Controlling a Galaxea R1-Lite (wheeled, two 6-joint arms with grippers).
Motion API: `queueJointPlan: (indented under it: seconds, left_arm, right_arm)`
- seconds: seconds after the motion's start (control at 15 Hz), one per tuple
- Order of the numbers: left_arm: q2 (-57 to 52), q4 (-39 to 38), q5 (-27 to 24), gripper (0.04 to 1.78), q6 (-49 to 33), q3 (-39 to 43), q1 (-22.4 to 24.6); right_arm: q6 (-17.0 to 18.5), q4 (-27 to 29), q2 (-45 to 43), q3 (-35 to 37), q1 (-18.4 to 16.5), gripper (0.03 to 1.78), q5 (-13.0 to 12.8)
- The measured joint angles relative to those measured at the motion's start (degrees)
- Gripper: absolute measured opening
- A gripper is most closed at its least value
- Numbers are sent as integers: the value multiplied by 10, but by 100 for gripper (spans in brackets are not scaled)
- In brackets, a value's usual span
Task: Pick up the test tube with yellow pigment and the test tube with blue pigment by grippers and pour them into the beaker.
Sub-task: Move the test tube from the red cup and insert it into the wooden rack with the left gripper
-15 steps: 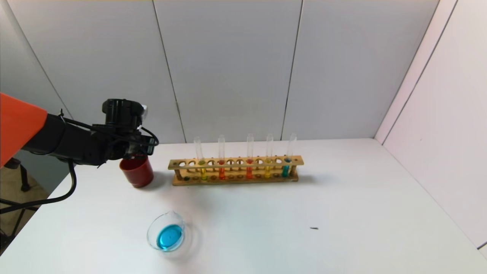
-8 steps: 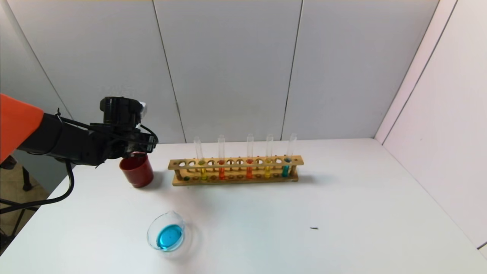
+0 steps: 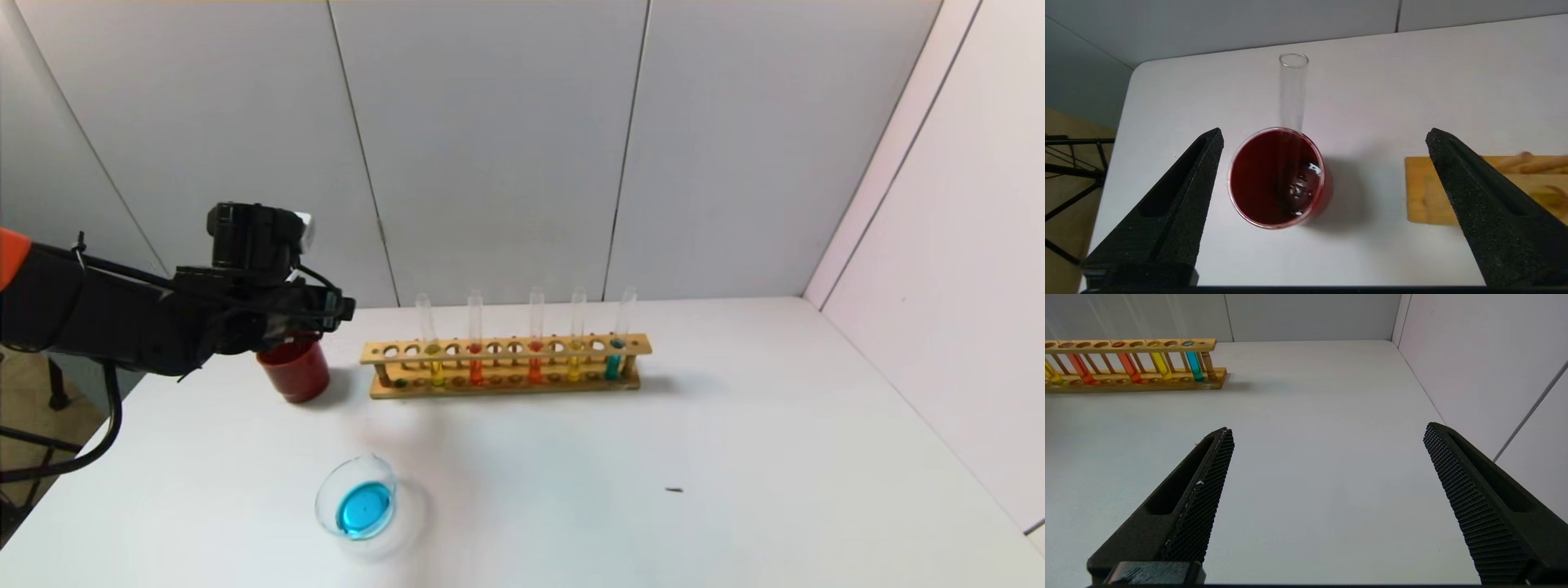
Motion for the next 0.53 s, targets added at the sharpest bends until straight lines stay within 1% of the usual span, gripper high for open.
queueJointPlan:
  seconds: [0.13, 0.27, 0.53]
  left_arm:
    - [-24, -2, 2, 174, -32, 32, -23]
    - [-41, -24, 5, 174, -54, 64, -43]
    - [-52, -146, 28, 174, -56, 138, -95]
  right_arm:
    - [0, 0, 0, 0, 0, 170, 0]
    - [0, 0, 0, 0, 0, 170, 0]
    - [0, 0, 0, 0, 0, 170, 0]
